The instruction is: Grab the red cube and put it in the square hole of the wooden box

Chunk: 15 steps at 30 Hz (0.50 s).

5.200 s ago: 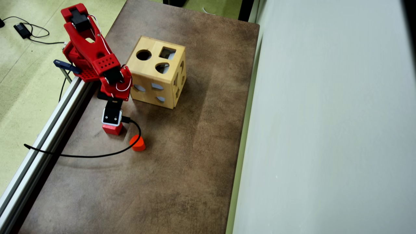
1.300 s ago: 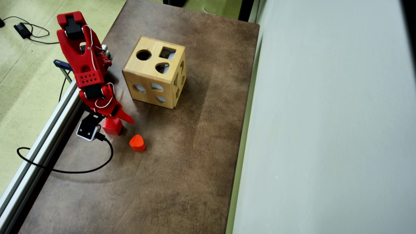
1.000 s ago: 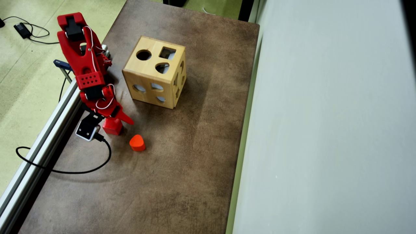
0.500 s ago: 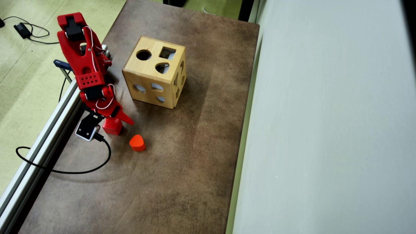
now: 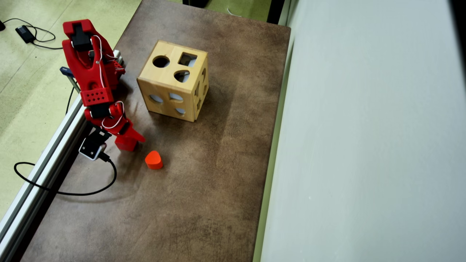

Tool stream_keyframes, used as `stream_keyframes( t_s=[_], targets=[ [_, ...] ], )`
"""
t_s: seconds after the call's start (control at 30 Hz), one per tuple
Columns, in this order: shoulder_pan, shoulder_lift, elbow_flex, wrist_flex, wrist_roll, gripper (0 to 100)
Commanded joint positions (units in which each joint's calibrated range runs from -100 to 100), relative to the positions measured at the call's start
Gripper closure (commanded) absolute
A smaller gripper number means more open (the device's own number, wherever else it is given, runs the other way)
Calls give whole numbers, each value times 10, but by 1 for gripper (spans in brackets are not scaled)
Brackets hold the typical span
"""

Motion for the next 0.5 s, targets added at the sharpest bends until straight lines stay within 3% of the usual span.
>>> stream_keyframes(
  t_s=[0.0,0.47],
  targets=[
    [-2,25,-39,5,2,54],
    [-4,37,-46,-1,0,57]
  ],
)
